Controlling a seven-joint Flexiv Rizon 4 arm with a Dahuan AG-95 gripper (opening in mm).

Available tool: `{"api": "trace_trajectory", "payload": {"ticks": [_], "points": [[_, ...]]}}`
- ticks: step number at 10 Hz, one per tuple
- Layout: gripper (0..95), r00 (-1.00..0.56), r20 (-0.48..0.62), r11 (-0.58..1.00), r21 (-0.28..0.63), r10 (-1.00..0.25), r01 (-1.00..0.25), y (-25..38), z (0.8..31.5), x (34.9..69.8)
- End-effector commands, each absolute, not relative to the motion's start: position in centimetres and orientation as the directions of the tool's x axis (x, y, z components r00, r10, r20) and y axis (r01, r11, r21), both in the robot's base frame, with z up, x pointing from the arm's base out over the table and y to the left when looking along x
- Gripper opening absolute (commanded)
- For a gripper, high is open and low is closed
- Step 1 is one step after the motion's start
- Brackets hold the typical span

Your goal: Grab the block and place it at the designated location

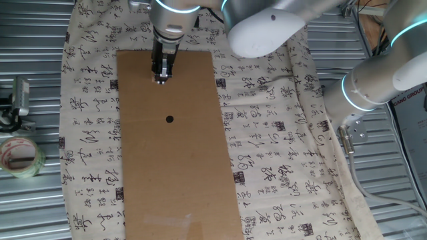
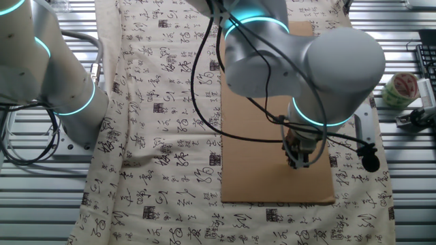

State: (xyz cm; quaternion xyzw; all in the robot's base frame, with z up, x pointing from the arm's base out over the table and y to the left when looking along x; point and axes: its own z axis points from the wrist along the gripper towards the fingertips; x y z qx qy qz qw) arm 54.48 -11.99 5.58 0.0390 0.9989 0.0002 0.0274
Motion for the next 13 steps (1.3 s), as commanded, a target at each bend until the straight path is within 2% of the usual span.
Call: {"api": "trace_trajectory", "payload": {"ticks": [1, 13], "points": [[0.0, -0.995, -0.053, 0.997, 0.003, 0.082, 0.082, -11.7, 5.6, 54.4], [0.0, -0.994, -0.054, 0.995, 0.010, 0.099, 0.099, -8.2, 5.1, 52.7]]}}
